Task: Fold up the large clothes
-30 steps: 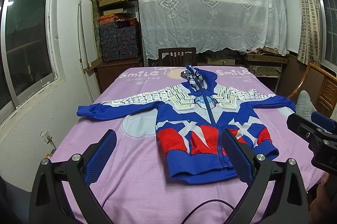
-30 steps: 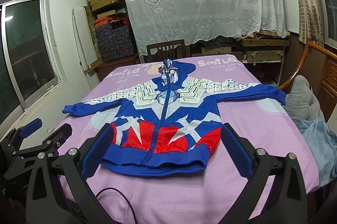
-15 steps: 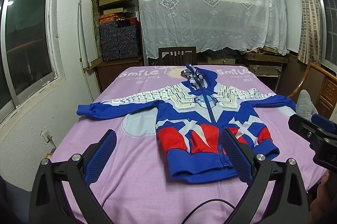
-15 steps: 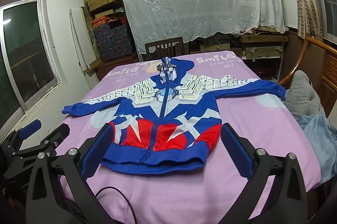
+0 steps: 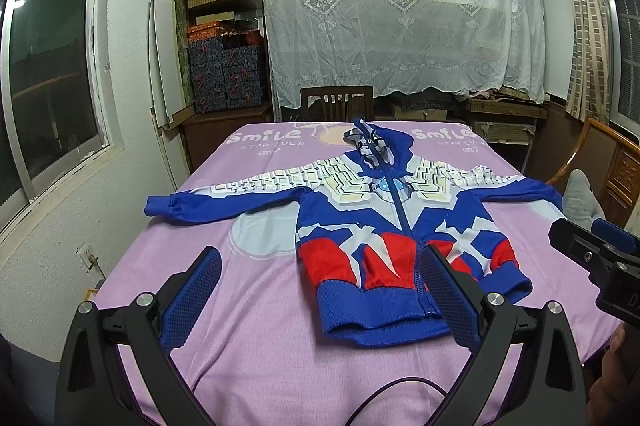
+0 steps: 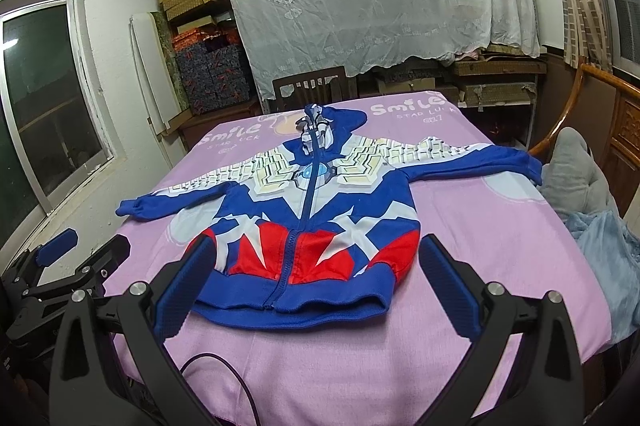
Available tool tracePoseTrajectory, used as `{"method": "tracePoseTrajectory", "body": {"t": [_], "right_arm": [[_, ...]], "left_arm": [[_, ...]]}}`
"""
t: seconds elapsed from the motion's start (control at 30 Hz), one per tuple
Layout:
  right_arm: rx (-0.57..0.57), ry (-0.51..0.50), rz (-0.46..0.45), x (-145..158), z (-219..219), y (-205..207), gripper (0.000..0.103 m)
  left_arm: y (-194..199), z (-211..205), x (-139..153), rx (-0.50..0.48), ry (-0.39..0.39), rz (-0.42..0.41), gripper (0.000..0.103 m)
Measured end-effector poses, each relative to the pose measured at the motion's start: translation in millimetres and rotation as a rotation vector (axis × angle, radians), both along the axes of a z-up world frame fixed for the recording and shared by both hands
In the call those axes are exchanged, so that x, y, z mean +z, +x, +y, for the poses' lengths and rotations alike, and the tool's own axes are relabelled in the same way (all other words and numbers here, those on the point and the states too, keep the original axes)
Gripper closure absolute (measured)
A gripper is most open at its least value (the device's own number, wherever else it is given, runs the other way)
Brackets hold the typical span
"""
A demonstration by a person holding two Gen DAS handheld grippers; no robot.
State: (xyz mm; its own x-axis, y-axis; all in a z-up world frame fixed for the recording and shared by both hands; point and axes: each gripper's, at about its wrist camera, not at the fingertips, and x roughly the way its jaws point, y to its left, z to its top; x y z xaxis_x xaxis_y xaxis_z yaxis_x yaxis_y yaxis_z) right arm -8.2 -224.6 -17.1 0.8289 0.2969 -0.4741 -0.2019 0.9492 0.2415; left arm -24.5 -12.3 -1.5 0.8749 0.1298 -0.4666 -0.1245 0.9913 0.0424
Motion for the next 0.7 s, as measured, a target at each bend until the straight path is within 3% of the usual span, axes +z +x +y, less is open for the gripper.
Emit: {"method": "tracePoseTrajectory", "body": {"t": [0.7], "right_arm": [[0.004, 0.008, 0.042, -9, 0, 8, 0.004]], "left_arm": [[7, 1, -9, 0.004, -0.006, 0.021, 0.003]]}}
